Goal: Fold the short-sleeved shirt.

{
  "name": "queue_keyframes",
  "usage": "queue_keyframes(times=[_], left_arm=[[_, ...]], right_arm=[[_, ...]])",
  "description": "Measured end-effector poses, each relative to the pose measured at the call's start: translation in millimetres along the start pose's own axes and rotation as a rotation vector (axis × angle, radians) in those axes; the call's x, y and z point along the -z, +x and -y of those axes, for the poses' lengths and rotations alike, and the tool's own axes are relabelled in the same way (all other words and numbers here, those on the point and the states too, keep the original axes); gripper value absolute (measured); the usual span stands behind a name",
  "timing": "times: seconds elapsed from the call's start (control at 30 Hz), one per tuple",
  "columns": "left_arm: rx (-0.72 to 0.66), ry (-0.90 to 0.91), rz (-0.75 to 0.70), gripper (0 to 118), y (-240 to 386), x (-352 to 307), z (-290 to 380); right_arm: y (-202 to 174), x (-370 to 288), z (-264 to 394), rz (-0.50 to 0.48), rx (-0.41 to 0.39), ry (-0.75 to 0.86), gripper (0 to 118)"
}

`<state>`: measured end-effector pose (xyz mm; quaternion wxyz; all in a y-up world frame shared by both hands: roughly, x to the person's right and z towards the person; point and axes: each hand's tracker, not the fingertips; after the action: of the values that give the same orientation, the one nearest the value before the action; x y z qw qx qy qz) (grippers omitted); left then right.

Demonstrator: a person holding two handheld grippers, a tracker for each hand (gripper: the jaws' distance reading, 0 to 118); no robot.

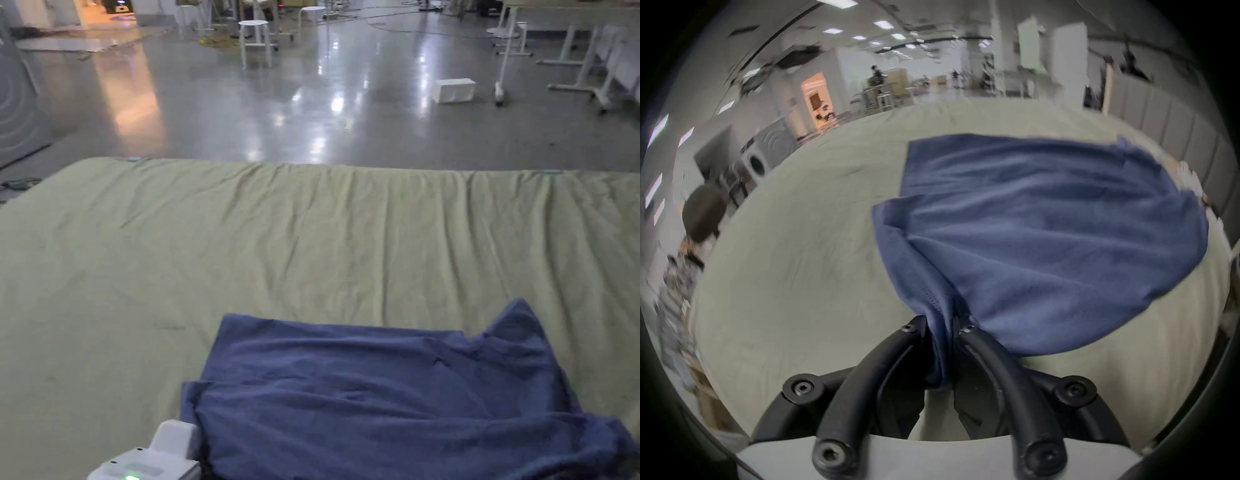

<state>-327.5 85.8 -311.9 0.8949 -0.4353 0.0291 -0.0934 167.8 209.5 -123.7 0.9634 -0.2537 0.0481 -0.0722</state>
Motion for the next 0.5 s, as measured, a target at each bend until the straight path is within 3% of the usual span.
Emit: queue_keyframes(times=[0.03,0.07,0.1,0.13,0.17,0.27,0.33,0.5], left_arm=[[0.044,-0.018,-0.011,14,3.9,3.6,-0.5],[0.071,-0.029,-0.015,14,5.4,5.1,-2.0],[0.042,-0.025,-0.012,14,5.0,8.9,-3.1],[0.04,-0.037,-0.01,14,4.8,9.0,-4.7],[0.047,-0.045,-0.01,14,3.7,8.8,-5.3],[0.057,-0.049,0.005,14,-0.8,8.5,-8.1],[0.043,-0.049,0.015,14,-2.4,8.8,-7.6],[0.041,-0.038,0.016,13,-0.4,6.7,-5.0]], right_arm=[[2.5,7.6,-1.3,0.008,0.013,-0.009,4],[6.1,20.7,-5.8,0.014,0.038,-0.024,20],[10.9,32.5,-8.3,0.016,0.054,-0.029,56],[17.3,48.3,-10.5,0.034,0.083,-0.033,80],[24.1,65.5,-13.0,0.052,0.114,-0.038,92],[53.2,124.2,-15.7,0.042,0.24,-0.06,91],[68.6,164.3,-13.6,0.075,0.281,-0.099,91],[74.9,234.5,5.7,0.226,0.156,-0.196,83]])
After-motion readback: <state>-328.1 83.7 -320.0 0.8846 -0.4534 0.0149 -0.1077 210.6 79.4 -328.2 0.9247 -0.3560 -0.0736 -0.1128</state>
